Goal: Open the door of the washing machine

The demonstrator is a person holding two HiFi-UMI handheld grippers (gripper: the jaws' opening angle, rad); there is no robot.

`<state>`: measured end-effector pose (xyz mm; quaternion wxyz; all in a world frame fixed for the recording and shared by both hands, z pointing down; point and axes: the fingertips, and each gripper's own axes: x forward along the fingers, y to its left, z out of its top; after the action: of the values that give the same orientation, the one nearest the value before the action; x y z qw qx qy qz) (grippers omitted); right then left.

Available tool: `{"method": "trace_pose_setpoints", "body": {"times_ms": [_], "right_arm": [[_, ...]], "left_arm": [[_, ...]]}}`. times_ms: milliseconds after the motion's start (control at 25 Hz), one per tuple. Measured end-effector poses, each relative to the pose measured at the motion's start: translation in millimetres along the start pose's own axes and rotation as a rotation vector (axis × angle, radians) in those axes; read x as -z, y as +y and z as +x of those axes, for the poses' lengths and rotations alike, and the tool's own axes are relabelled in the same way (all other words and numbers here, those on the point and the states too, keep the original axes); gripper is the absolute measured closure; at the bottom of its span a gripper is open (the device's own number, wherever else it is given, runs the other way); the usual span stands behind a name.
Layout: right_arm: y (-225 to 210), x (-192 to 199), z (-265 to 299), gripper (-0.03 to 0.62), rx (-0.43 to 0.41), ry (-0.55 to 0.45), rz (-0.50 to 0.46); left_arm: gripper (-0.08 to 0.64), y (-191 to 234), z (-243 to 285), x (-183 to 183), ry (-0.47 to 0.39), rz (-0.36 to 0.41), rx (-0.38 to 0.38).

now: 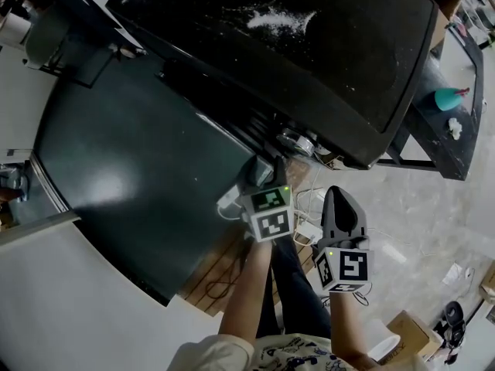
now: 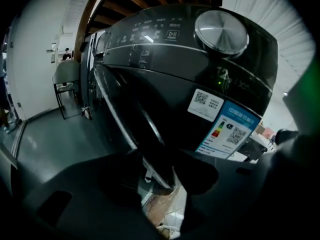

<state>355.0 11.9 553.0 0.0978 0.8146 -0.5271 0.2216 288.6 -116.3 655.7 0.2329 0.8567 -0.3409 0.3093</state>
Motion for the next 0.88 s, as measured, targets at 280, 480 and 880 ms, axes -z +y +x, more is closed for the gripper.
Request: {"method": "trace_pose_setpoints", "body": {"times_ms": [280, 480, 880], "right_arm": [[1.0, 0.6, 1.4, 0.572, -0.013, 0.002, -0.004], [3.5, 2.0, 1.2, 0.572, -0.024, 0.0, -0.005], [14.3, 3.0, 1.3, 0.572, -0.057, 0.0, -0.008]], "left_arm": [[0.37, 1.6, 0.8, 0.6, -0.024, -0.031, 0.001], [0.382, 2.0, -0.4, 1.8, -0.039, -0.044, -0.023], [0.4, 25.0, -24.8, 23.9, -0.023, -0.06, -0.047]]}}
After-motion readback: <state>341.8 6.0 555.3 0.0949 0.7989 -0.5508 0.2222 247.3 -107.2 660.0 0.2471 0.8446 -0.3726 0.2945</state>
